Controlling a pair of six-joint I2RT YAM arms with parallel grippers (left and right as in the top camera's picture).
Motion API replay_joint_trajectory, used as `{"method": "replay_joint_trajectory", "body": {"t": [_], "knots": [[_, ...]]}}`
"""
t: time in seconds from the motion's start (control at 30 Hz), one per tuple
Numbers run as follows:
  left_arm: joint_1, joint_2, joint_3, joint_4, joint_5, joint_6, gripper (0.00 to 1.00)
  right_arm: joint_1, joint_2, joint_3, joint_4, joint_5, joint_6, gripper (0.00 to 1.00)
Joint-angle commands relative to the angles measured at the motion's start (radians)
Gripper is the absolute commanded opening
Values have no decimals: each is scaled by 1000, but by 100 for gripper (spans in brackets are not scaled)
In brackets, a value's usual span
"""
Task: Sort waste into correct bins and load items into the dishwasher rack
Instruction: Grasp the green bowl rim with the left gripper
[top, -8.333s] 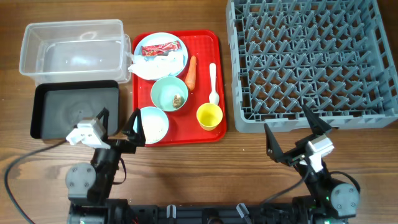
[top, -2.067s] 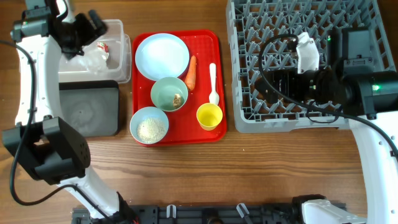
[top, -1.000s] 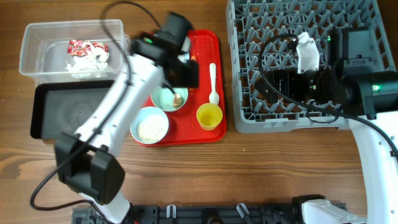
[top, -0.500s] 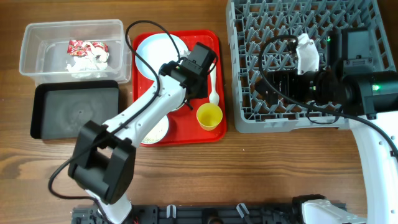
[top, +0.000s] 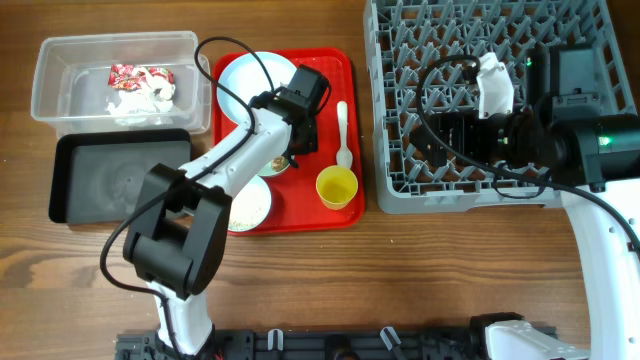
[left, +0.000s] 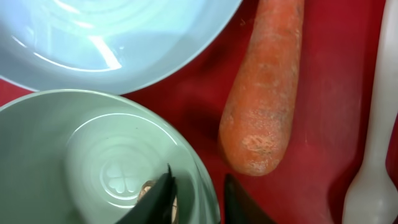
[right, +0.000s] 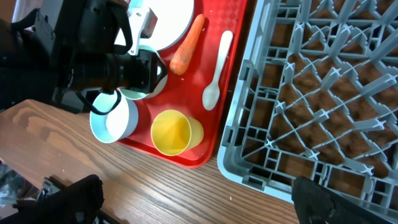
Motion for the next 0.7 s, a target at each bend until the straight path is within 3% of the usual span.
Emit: {"method": "replay_joint_trajectory", "body": {"t": [0.0, 0.17, 0.27, 0.37, 0.43, 0.67], "knots": [[-8, 25, -10, -2, 14, 10, 21, 3, 2, 16, 5, 6, 7, 100], [-8, 29, -12, -45, 14, -26, 4, 3, 2, 16, 4, 6, 6, 100], [-8, 26, -11, -50, 44, -47, 4, 3, 2, 16, 4, 6, 6, 100], [-8, -11, -5, -58, 175, -48, 4, 3, 2, 16, 6, 7, 5, 100], [6, -79, 29, -93, 365, -51, 4, 3, 2, 16, 6, 7, 4, 100], [156, -405, 70, -267, 482, -74, 4, 3, 2, 16, 10, 6, 6, 100]]}}
